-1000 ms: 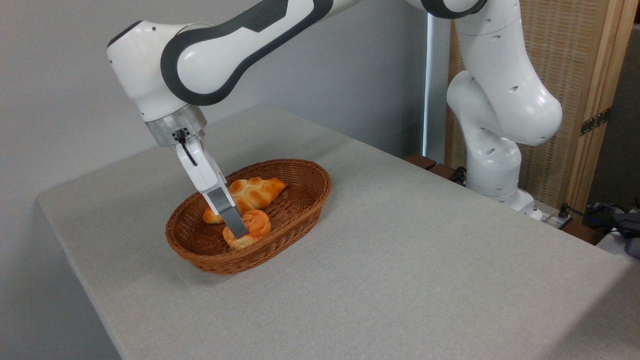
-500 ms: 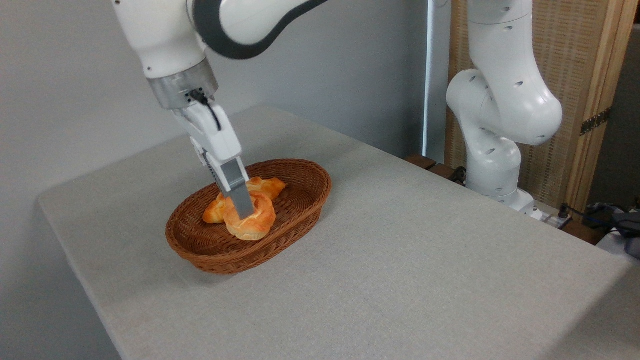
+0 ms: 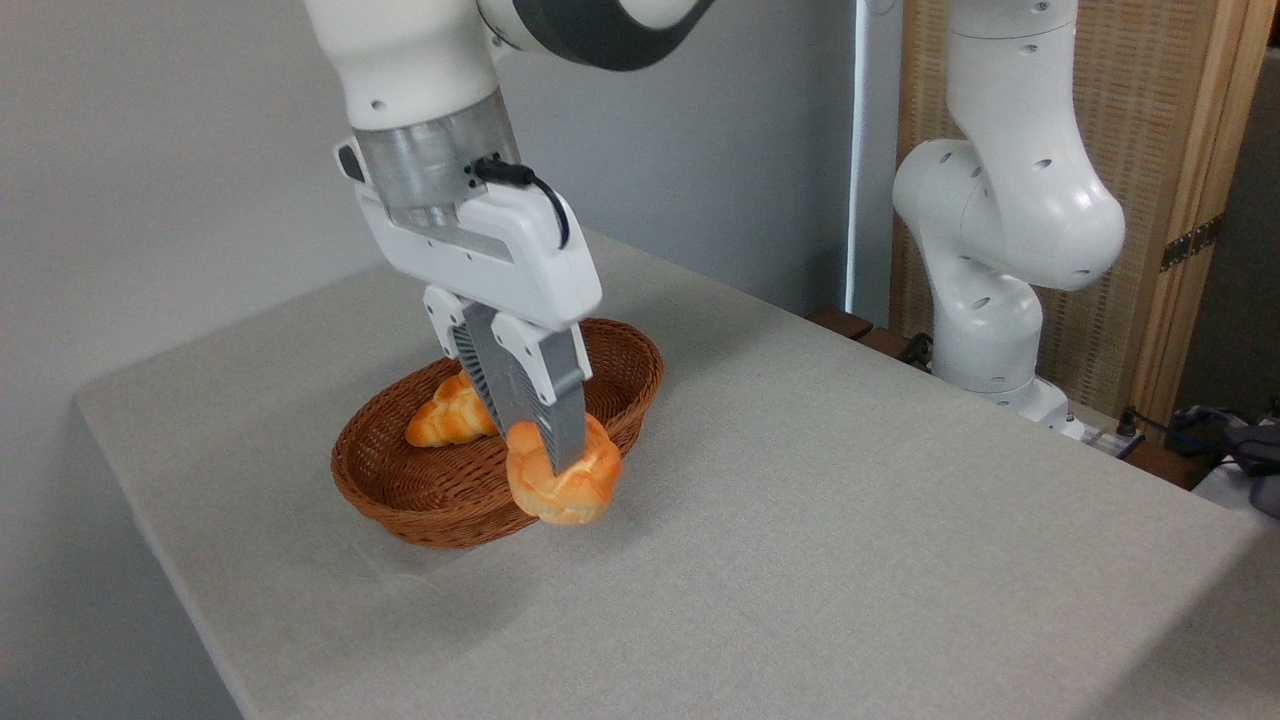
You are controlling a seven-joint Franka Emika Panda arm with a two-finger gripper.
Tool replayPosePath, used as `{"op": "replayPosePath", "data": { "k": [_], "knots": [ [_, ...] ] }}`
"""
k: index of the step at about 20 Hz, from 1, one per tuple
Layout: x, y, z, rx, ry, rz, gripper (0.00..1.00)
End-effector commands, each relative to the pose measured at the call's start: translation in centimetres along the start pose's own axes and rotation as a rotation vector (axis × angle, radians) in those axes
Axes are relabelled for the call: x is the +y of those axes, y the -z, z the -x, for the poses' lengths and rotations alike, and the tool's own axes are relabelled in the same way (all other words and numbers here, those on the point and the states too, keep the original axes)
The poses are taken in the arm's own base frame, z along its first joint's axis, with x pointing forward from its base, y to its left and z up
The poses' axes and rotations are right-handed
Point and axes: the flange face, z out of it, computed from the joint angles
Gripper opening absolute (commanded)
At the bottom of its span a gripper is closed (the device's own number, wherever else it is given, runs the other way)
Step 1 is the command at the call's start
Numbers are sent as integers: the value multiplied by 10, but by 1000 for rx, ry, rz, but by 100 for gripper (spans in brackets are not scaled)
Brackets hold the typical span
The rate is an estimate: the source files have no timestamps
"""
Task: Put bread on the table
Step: 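Carry the round roll beside the basket and release it on the table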
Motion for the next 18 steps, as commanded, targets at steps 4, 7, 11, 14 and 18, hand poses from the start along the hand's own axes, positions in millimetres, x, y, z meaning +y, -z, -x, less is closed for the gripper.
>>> {"op": "replayPosePath", "data": {
  "k": [4,7,11,14,18],
  "knots": [
    [-13,-32,-3,-76,18,14,100],
    [-17,-37,1,-118,58,-6,100],
    [-21,-44,1,-131,91,-1,100],
    [-18,-47,-3,-134,87,4,100],
    [-12,-45,-8,-122,65,7,100]
  ]
}}
